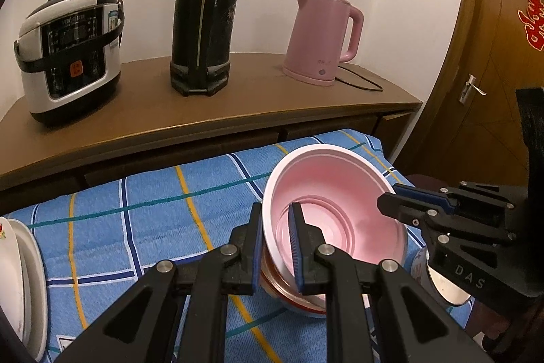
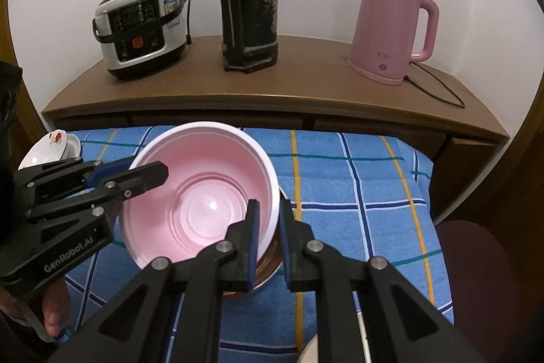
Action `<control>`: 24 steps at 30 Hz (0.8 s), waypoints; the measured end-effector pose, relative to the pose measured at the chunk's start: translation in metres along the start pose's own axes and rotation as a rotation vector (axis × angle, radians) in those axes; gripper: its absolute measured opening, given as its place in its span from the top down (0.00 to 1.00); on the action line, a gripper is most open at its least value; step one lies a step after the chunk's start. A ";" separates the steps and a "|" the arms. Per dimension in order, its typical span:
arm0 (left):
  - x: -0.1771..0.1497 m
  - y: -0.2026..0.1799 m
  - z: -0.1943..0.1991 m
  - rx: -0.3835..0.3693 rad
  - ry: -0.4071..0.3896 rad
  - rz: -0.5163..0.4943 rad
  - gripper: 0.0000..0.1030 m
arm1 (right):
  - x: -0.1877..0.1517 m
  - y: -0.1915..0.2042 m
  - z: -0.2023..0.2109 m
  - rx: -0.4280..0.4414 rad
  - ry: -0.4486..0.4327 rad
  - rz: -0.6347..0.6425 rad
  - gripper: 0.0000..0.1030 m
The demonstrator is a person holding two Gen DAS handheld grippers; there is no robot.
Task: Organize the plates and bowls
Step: 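Lower the pink bowl into the steel bowl with the left gripper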
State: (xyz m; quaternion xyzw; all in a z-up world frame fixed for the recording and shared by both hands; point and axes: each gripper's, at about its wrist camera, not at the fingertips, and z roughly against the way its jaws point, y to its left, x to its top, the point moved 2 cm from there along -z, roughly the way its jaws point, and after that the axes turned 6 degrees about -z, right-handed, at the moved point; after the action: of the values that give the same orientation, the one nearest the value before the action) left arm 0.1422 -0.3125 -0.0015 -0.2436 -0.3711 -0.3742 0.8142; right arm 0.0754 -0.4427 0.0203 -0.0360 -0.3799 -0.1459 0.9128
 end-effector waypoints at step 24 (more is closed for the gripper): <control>-0.002 -0.001 -0.004 -0.009 0.015 -0.022 0.85 | 0.001 -0.002 -0.008 -0.019 0.019 0.012 0.87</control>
State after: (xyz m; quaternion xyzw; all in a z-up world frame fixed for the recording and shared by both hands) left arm 0.1420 -0.3152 -0.0050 -0.2403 -0.3661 -0.3865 0.8117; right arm 0.0810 -0.4466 0.0151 -0.0456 -0.3695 -0.1443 0.9168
